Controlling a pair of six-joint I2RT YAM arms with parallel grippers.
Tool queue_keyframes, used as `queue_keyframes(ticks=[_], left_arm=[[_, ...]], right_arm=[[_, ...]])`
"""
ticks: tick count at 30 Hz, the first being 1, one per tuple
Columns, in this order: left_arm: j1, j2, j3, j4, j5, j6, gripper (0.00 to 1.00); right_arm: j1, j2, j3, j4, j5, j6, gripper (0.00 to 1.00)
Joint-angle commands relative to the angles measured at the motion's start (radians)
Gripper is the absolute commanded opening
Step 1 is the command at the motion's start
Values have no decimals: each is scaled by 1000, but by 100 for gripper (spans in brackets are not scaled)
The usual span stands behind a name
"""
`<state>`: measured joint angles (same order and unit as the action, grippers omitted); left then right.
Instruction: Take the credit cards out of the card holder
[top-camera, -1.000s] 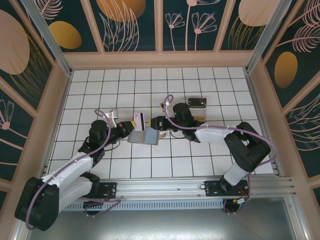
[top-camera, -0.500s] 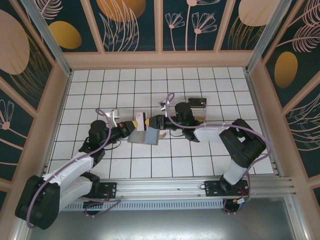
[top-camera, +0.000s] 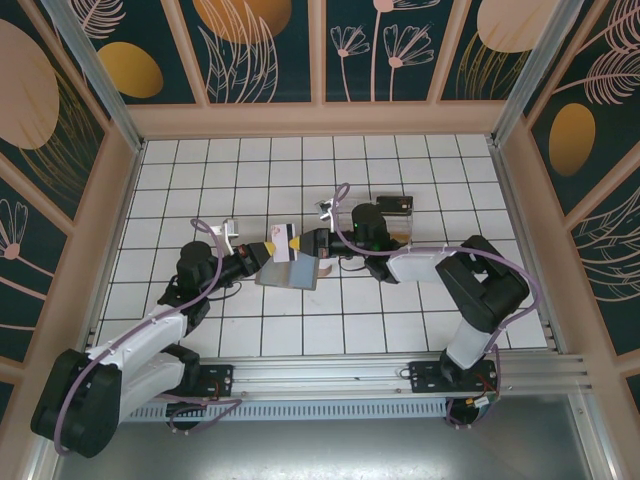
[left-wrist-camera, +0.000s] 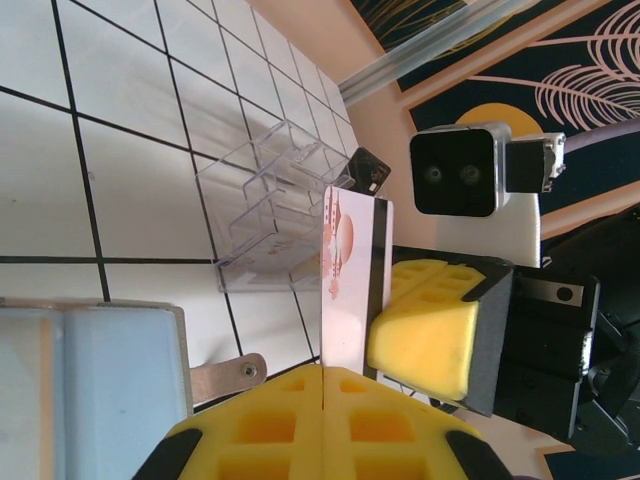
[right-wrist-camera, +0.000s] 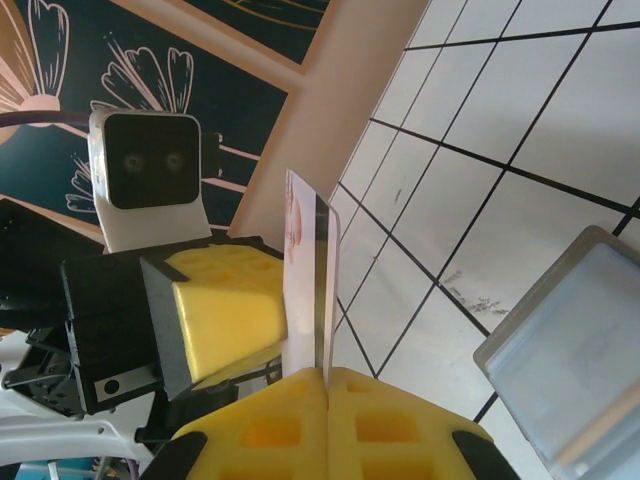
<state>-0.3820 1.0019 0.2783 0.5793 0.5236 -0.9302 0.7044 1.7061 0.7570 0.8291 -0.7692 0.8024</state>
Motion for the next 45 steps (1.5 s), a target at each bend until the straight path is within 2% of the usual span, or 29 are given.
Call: queue_keyframes(ticks=[1, 2, 3, 5, 6, 7, 8, 11, 14, 16, 17, 20, 25, 29, 36, 39, 45], left_arm=[[-8, -2, 6, 38, 43, 4, 4], [-7, -3, 9, 32, 41, 11, 9], [-7, -5, 12, 25, 40, 16, 22], [-6, -12, 15, 8, 23, 27, 67], [-7, -17, 17, -2, 12, 33, 82], [-7, -22, 19, -16, 0, 42, 95], [-7, -27, 19, -21, -8, 51, 98], [-7, -28, 34, -45, -28, 82, 99], [-8, -29, 41, -72, -60, 111, 99], [-7, -36, 36, -68, -74, 129, 99], [-8, -40, 39, -75, -85, 143, 99], [-7, -62, 44, -111, -138, 176, 98], [-7, -107, 1, -69, -167, 178, 99], [-7, -131, -28, -41, -172, 172, 99], [-7, -167, -57, -30, -162, 153, 99], [-8, -172, -59, -38, -165, 146, 99], [-7, -167, -60, -34, -157, 134, 99]], right_arm=[[-5, -14, 13, 16, -16, -22, 0], [-10, -29, 11, -15, -14, -42, 0], [-15, -44, 10, -48, -8, -62, 0], [-29, -98, 21, -183, 21, -155, 0], [-32, -125, 34, -262, 43, -209, 0], [-34, -160, 51, -368, 80, -282, 0], [-35, -188, 81, -483, 122, -356, 0], [-35, -249, 157, -760, 267, -558, 0], [-35, -294, 214, -960, 431, -750, 0], [-22, -332, 195, -980, 553, -828, 0], [-8, -356, 178, -975, 572, -889, 0], [67, -398, 164, -1005, 763, -1092, 0], [91, -347, 248, -1210, 1001, -1377, 0], [143, -323, 238, -1276, 1154, -1605, 0], [146, -206, 293, -1401, 1197, -1750, 0], [140, -178, 278, -1357, 1233, -1794, 0], [118, -133, 298, -1302, 1219, -1805, 0]])
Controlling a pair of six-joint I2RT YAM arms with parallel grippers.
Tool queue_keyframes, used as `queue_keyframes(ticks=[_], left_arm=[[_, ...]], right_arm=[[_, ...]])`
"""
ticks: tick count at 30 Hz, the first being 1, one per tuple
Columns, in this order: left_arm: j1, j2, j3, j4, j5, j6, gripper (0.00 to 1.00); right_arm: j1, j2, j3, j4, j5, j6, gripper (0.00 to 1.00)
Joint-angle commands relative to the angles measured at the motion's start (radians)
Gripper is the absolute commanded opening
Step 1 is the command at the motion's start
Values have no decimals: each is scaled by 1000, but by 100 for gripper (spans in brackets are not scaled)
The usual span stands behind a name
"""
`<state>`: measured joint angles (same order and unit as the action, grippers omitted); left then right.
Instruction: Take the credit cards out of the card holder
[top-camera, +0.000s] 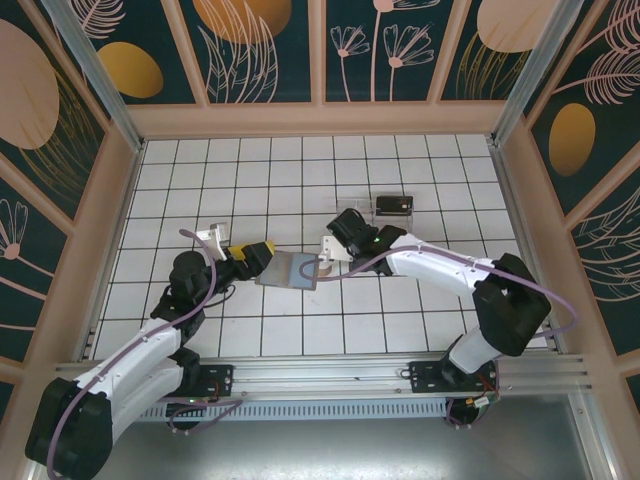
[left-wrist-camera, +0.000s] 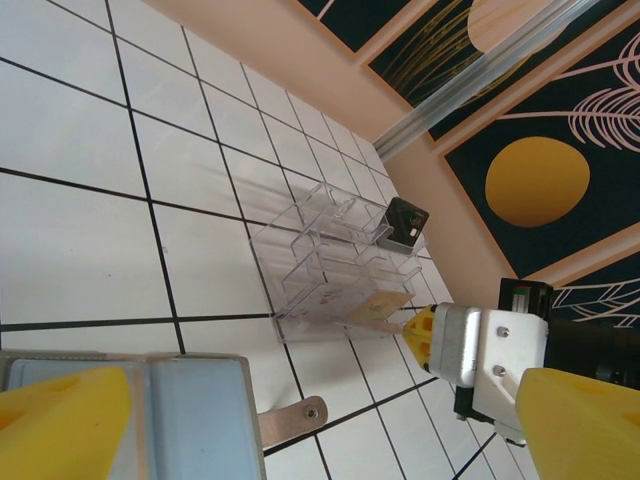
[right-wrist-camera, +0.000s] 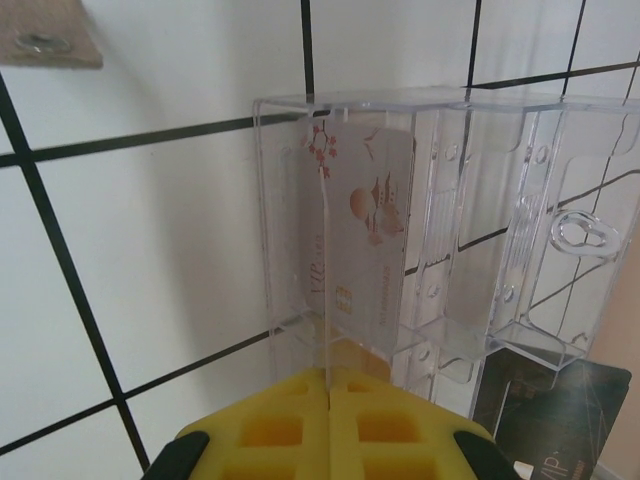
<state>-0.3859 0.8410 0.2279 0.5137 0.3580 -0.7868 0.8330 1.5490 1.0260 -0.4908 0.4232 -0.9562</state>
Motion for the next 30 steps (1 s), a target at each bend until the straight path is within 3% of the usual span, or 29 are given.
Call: queue_keyframes(ticks=[1, 30], left_arm=[[-3, -4, -9, 29, 10, -9, 98], [-3, 36, -5, 44, 35, -19, 99]], right_arm=[[-12, 33, 35, 27, 25, -50, 0], [-68, 165, 50, 154, -69, -5, 0]])
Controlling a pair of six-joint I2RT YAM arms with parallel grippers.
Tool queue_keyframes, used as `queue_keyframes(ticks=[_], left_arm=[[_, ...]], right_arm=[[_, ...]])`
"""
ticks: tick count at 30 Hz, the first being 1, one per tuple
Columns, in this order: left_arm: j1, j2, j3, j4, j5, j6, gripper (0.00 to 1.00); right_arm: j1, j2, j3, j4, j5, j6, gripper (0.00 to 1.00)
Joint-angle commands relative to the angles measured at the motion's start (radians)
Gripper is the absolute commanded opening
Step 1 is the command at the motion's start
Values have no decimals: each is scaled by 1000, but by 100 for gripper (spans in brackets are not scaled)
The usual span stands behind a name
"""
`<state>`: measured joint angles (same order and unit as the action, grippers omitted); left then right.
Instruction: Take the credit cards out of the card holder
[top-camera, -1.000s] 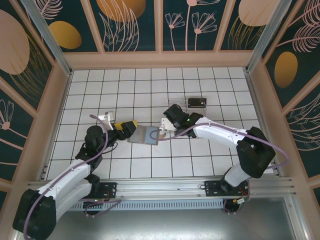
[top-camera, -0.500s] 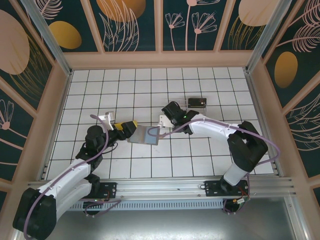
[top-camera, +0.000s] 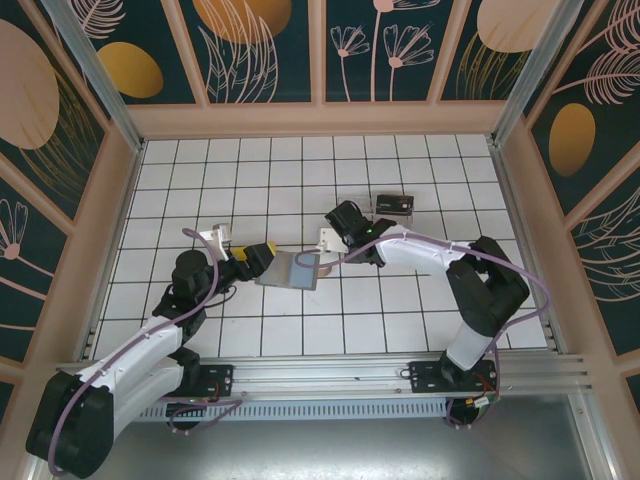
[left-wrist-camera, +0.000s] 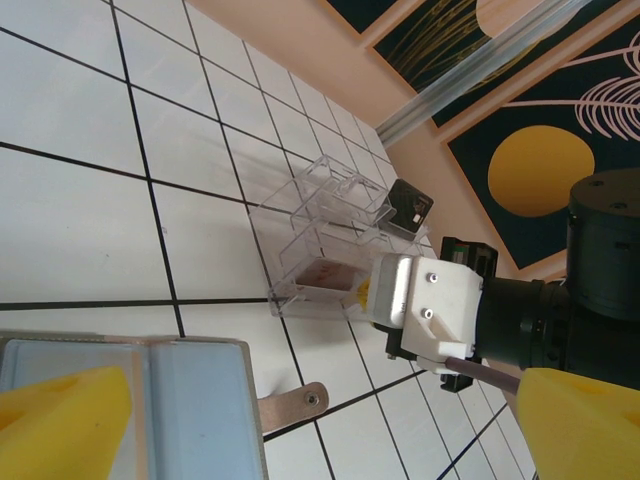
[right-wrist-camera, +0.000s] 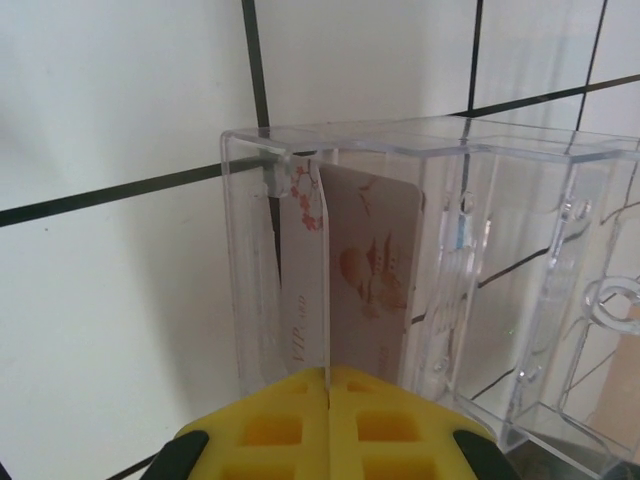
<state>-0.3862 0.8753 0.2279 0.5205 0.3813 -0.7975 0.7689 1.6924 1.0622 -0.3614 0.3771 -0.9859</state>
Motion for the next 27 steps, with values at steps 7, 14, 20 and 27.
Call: queue_keyframes(ticks=[7, 14, 20, 27], left_arm=[[-2, 4, -4, 38, 14, -7, 99], [-3, 3, -5, 38, 18, -6, 99], [-3, 2, -4, 37, 16, -5, 99], [-3, 4, -1, 20, 0, 9, 99]], right_arm=[[-4, 36, 17, 63, 40, 57, 42], [-12, 61, 21, 138, 121, 73, 45], [-20, 84, 33, 201, 207, 98, 44], [-17, 37, 47, 145, 181, 198, 47]])
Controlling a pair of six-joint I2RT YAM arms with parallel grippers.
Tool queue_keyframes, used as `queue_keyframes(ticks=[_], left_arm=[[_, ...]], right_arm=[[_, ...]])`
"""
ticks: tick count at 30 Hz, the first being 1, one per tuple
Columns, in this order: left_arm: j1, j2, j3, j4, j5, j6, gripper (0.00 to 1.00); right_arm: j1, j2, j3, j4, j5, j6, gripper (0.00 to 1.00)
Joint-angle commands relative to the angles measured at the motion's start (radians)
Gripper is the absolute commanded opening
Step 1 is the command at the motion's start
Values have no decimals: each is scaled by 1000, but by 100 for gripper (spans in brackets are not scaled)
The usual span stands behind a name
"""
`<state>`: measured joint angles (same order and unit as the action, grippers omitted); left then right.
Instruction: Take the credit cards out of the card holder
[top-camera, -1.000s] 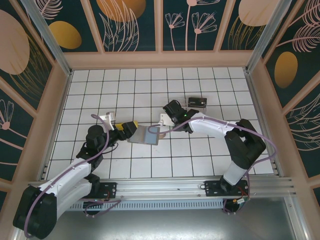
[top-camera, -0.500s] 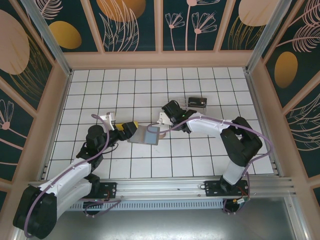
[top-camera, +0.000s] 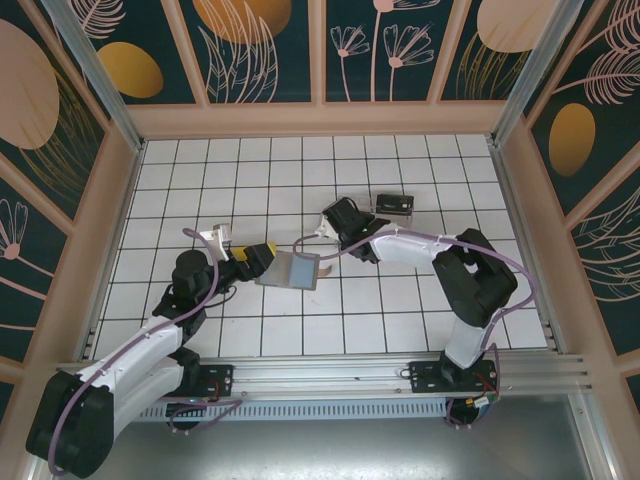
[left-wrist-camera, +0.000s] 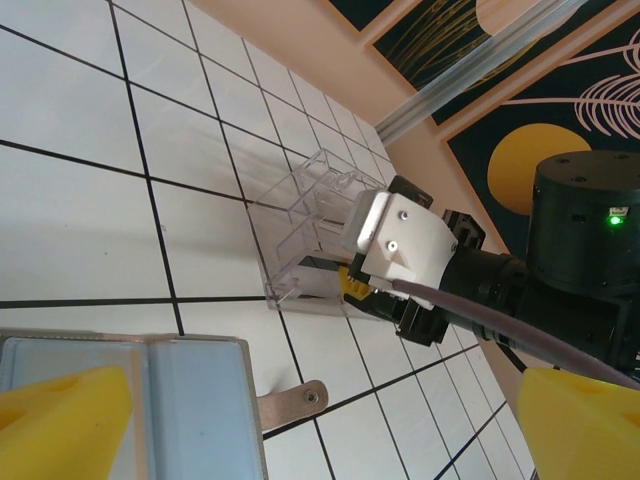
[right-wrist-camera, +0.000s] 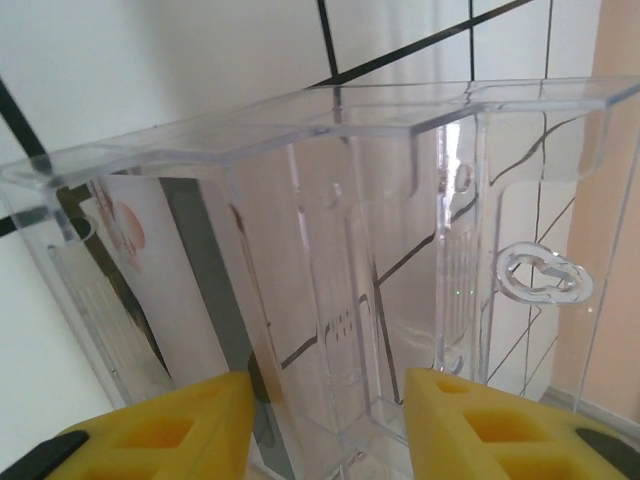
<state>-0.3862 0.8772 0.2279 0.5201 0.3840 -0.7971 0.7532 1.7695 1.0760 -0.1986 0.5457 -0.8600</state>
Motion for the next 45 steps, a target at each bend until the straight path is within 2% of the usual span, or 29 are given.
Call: queue_keyframes(ticks=[1, 7, 13, 16, 21, 26, 29, 45], left_arm=[[-2, 1, 1, 15, -8, 10, 99], [-3, 15, 8, -15, -49, 34, 98], [-2, 104, 39, -83, -117, 54, 99], [-2, 151, 51, -119, -115, 38, 97], [-3, 226, 68, -163, -80, 25, 85], [-2, 298, 88, -181, -54, 19, 71], [-3, 328, 100, -182, -34, 14, 68], [-3, 472, 159, -237, -14, 37, 65]], right_arm=[[2, -56, 34, -43, -5, 101, 47], [55, -195, -39, -80, -43, 276, 50], [112, -336, -127, -11, -247, 572, 47], [142, -342, -173, 60, -339, 728, 39], [180, -240, -210, 158, -461, 965, 29], [206, -120, -239, 268, -513, 1012, 29], [202, -48, -210, 259, -506, 1002, 28], [158, 38, -206, 284, -527, 975, 26]])
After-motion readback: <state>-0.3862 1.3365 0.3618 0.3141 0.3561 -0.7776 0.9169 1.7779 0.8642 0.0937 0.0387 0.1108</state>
